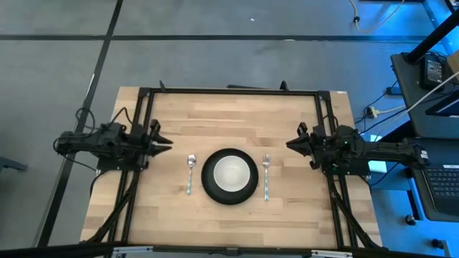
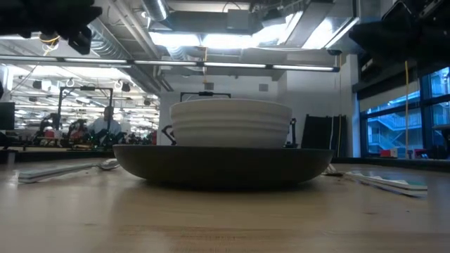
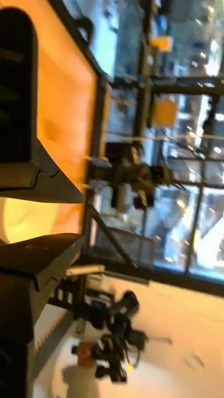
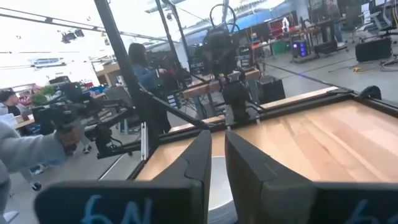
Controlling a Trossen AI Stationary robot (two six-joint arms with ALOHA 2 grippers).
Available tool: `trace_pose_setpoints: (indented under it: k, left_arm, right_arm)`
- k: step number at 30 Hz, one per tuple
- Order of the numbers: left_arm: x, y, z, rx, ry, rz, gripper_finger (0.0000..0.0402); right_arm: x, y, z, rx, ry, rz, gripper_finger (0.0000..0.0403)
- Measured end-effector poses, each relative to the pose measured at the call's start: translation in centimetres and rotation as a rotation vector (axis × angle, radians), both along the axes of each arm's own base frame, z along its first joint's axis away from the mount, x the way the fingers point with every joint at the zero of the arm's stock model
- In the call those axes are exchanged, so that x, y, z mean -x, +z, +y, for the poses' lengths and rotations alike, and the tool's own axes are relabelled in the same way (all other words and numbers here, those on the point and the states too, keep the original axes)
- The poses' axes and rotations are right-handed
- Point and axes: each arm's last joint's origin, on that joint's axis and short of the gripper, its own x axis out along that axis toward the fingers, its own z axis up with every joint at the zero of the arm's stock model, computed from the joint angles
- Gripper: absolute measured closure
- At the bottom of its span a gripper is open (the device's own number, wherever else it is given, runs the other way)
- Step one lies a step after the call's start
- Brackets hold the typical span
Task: Set table place
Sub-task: Return to Home Position
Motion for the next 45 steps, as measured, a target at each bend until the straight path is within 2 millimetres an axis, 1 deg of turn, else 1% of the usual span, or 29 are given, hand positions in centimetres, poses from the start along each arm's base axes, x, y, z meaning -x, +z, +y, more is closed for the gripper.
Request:
trace_pose_setpoints:
  k: [5, 9, 15, 19, 21, 28, 40, 45]
  left_arm:
    - [-1.0, -2.1, -0.2, -0.006, -0.043, -0.073, 0.0319]
    - [-1.7, -4.1, -0.2, 0.009, -0.046, -0.086, 0.0319]
    - [-1.7, -4.1, -0.2, 0.011, -0.046, -0.094, 0.0319]
    - [-1.7, -4.1, -0.2, 0.0, -0.043, -0.097, 0.0319]
    - [-1.7, -4.2, -0.2, 0.0, -0.042, -0.087, 0.0319]
    - [-1.9, -5.3, -0.1, 0.04, 0.008, 0.03, 0.0319]
    - [-1.9, -5.9, 0.0, 0.058, 0.042, 0.088, 0.0319]
    - [-1.9, -5.9, 0.0, 0.072, 0.041, 0.089, 0.0319]
  right_arm:
    - [0.0, -0.1, 0.0, 0.006, -0.001, 0.006, 0.0354]
    - [0.0, -0.1, 0.0, 0.024, -0.004, 0.004, 0.0354]
    - [0.0, -0.4, 0.0, 0.027, -0.009, 0.015, 0.0354]
    - [-0.1, -2.0, -0.2, -0.013, -0.048, 0.052, 0.0354]
    - [-0.1, -2.2, -0.2, -0.043, -0.059, 0.079, 0.0354]
    - [-0.1, -2.1, -0.2, -0.013, -0.063, 0.062, 0.0354]
    - [-0.1, -2.1, -0.2, 0.004, -0.073, 0.066, 0.0354]
    - [-0.1, -2.4, -0.1, -0.022, -0.013, 0.092, 0.0354]
